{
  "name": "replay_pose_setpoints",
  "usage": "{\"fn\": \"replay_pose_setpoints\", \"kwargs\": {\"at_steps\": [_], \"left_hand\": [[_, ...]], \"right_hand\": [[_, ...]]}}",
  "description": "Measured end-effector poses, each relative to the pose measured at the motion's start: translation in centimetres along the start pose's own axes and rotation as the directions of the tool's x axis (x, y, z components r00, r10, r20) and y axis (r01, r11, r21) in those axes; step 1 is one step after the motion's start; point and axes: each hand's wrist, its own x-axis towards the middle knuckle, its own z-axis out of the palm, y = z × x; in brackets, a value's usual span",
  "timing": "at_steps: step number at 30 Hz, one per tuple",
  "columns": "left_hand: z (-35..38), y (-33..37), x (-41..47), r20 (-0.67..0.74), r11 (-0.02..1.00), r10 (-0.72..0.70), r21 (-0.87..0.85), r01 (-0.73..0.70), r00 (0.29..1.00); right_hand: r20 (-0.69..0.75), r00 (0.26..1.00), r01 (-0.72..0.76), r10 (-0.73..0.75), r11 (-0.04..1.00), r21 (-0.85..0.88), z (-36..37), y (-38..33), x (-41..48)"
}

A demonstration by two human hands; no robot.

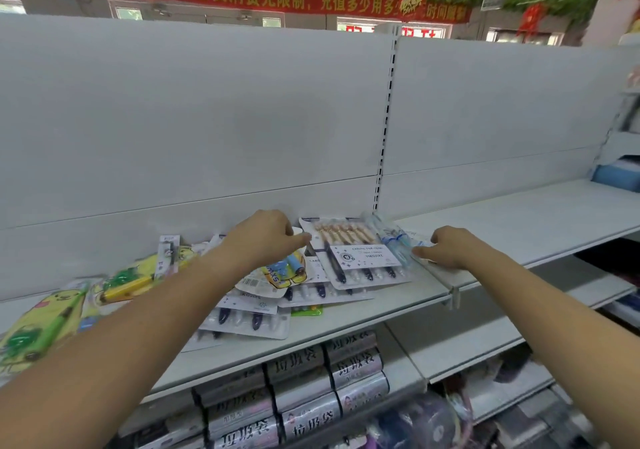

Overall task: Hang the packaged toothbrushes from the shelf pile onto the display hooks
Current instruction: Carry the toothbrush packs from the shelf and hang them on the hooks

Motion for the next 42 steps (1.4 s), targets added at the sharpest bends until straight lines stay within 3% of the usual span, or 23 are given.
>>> {"fn": "replay_pose_setpoints", "kwargs": {"at_steps": [4, 9, 11, 19, 25, 32, 38, 42], "left_hand": [[2.0, 5.1, 1.3, 0.096, 0.996, 0.047, 0.064, -0.054, 0.994], [4.9, 8.4, 2.6, 0.23, 0.933, -0.086, 0.361, -0.003, 0.969], [5.5, 8.7, 3.2, 0.267, 0.918, -0.14, 0.396, 0.024, 0.954], [5.5, 6.9, 5.2, 0.32, 0.979, -0.189, 0.129, 0.155, 0.928], [4.5, 6.6, 5.2, 0.337, 0.959, -0.219, -0.097, 0.266, 0.916], [2.7, 5.2, 4.8, 0.392, 0.731, -0.263, -0.515, 0.447, 0.882], [1.7, 3.2, 3.9, 0.424, 0.556, -0.276, -0.662, 0.503, 0.863], [1.6, 2.0, 3.0, 0.432, 0.521, -0.259, -0.69, 0.502, 0.864]], "right_hand": [[-0.011, 1.0, 0.022, -0.022, 0.999, 0.022, 0.5, 0.2, 0.8], [-0.053, 0.996, 0.08, -0.076, 0.993, 0.083, 1.2, -1.4, 2.1], [-0.054, 0.996, 0.081, -0.076, 0.992, 0.093, 1.5, -1.8, 2.6], [-0.054, 0.999, 0.008, 0.003, 0.982, 0.189, 2.5, -1.6, 4.9], [0.044, 0.997, -0.073, 0.064, 0.971, 0.226, 2.5, -1.9, 5.5], [0.137, 0.982, -0.184, 0.133, 0.852, 0.49, 1.6, -0.4, 5.1], [0.162, 0.981, -0.192, 0.11, 0.699, 0.689, 0.7, 0.4, 3.3], [0.134, 0.988, -0.146, 0.073, 0.702, 0.697, 1.0, -0.1, 2.1]]}}
